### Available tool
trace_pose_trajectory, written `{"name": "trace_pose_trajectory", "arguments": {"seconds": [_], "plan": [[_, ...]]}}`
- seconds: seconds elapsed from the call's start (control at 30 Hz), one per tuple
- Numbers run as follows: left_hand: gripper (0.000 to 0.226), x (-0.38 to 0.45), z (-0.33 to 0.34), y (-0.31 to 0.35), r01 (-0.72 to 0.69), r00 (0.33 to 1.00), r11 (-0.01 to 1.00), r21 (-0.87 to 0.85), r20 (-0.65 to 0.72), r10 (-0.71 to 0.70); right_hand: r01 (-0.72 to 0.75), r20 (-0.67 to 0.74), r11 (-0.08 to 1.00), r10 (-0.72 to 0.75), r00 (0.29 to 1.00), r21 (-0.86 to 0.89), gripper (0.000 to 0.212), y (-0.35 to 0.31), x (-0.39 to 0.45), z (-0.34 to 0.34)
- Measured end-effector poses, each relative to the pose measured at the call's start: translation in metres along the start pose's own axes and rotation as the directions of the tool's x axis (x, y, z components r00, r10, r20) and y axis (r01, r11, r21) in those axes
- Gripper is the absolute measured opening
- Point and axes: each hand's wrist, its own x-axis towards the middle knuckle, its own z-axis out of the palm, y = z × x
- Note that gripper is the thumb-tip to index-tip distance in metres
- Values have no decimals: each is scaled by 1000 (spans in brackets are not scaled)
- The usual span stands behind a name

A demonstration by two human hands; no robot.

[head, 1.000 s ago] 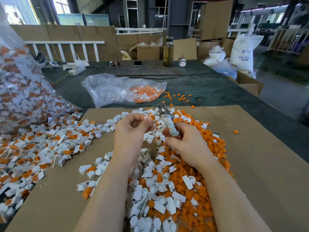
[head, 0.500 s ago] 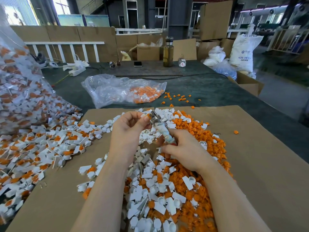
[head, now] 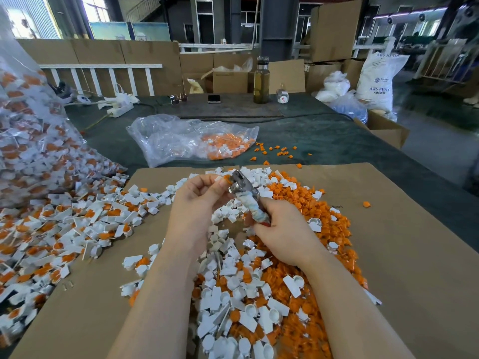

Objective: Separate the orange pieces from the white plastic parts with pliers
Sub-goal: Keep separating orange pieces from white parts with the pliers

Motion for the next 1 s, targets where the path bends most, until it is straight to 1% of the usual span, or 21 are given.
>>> {"name": "trace_pose_trajectory", "arguments": {"seconds": [0.03, 0.07, 0.1, 0.13, 0.2, 0.27, 0.33, 0.43, 0.5, 0.57, 0.6, 0.63, 0.67, 0.7, 0.73, 0.77, 0.8, 0.83, 0.87, 0.9, 1.0], "plan": [[3, 1, -3, 2, 75, 996, 993, -90, -41, -79, 7, -24, 1000, -8, 1000, -31, 10, 1, 0, 1], [6, 3, -8, 4, 146, 982, 968, -205, -90, -168, 14, -49, 998, -17, 999, -61, 14, 1, 0, 1], [12, 5, -15, 6, 197, 957, 924, -327, -143, -254, 15, -70, 996, -21, 997, -82, 16, 2, 0, 1], [15, 8, -24, 8, 208, 925, 873, -441, -202, -323, 11, -87, 995, -20, 996, -97, 15, 2, 0, 1], [17, 11, -42, 13, 144, 864, 758, -636, -293, -410, -1, -114, 993, -13, 993, -121, 10, 3, 1, 0], [18, 15, -57, 16, 34, 835, 632, -774, -326, -443, -8, -131, 991, -10, 991, -133, 10, 5, 1, -1], [19, 17, -68, 16, -64, 824, 528, -847, -343, -450, -16, -136, 990, -3, 991, -138, 11, 6, 1, -2], [22, 19, -76, 13, -166, 825, 408, -898, -353, -441, -20, -140, 988, -2, 990, -154, 13, 7, 2, -1], [25, 19, -78, 12, -209, 839, 343, -916, -349, -419, -20, -152, 986, -6, 988, -167, 14, 8, 3, 0], [30, 19, -78, 11, -223, 849, 314, -923, -342, -403, -20, -163, 983, -10, 987, -185, 14, 8, 3, 0], [34, 18, -76, 11, -202, 856, 335, -920, -332, -396, -21, -167, 981, -12, 986, -194, 13, 8, 3, 0], [37, 17, -74, 12, -158, 868, 395, -905, -318, -381, -21, -172, 979, -14, 985, -202, 11, 8, 3, 0], [43, 16, -70, 14, -84, 887, 507, -858, -296, -354, -18, -180, 978, -21, 983, -209, 12, 8, 3, 0], [45, 14, -65, 16, 14, 915, 662, -749, -258, -310, -11, -186, 976, -31, 982, -217, 13, 8, 3, -1], [44, 12, -59, 19, 104, 946, 823, -558, -199, -255, -2, -190, 974, -42, 981, -225, 14, 7, 3, -1], [43, 9, -51, 21, 163, 972, 936, -313, -110, -206, 8, -190, 974, -53, 980, -229, 13, 6, 3, -1], [44, 5, -42, 22, 184, 983, 979, -90, 7, -185, 18, -189, 973, -62, 980, -229, 11, 5, 3, -1], [50, 1, -33, 21, 188, 973, 981, 57, 125, -194, 28, -188, 973, -72, 980, -228, 10, 4, 2, -1], [56, -3, -23, 19, 185, 952, 973, 135, 222, -212, 40, -182, 974, -82, 980, -223, 11, 3, 2, 0], [57, -7, -14, 16, 180, 929, 968, 174, 294, -225, 54, -171, 975, -92, 981, -216, 13, 2, 1, 0], [38, -12, -1, 7, 152, 893, 974, 169, 399, -209, 84, -133, 980, -109, 985, -182, 18, -2, 1, 2]]}}
